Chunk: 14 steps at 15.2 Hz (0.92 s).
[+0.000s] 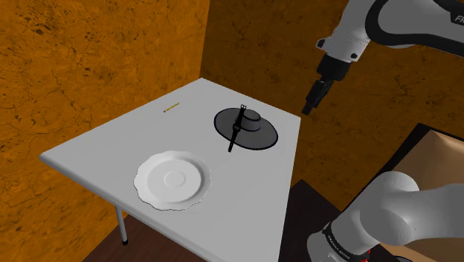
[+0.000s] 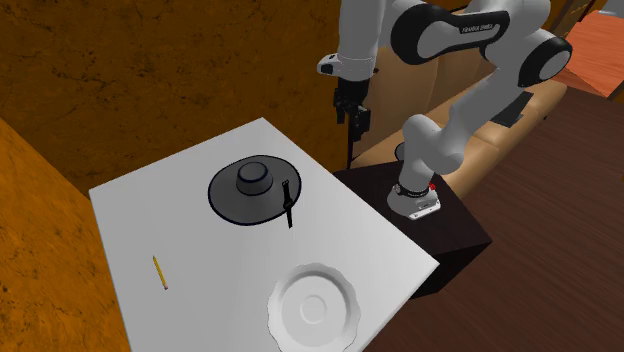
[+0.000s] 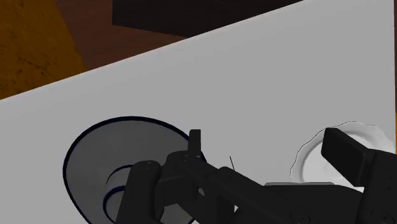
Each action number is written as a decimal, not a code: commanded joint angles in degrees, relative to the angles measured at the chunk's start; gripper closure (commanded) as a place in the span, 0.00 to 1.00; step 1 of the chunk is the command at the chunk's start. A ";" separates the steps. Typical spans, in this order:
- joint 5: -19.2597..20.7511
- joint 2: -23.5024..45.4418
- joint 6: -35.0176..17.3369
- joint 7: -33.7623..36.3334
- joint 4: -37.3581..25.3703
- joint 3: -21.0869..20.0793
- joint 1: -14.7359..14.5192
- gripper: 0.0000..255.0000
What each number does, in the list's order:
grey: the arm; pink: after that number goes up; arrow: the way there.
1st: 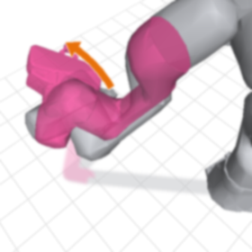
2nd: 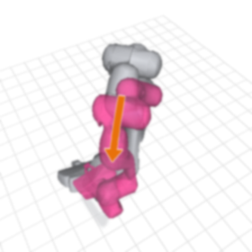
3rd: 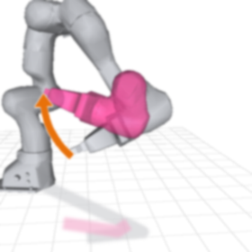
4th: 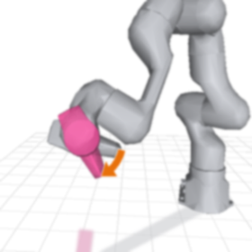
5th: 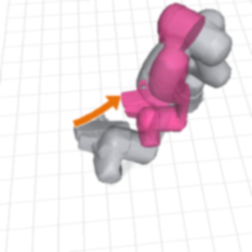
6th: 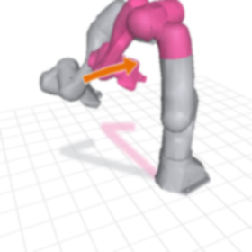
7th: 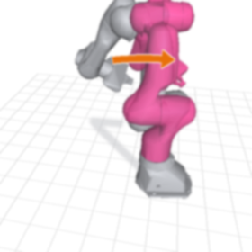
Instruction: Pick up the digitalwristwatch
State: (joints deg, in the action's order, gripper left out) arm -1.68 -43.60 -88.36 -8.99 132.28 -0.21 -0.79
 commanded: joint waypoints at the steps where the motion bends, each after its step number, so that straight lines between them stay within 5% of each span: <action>1: 0.00 0.00 0.00 0.00 0.00 0.00 0.00 0.00; 7: -3.92 10.31 -7.10 17.85 -4.14 -7.10 3.07 0.00; 14: -4.08 24.81 -13.56 38.21 -13.24 -13.30 6.90 0.00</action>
State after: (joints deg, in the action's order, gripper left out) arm -5.96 -21.40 -100.95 25.82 120.81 -12.61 5.54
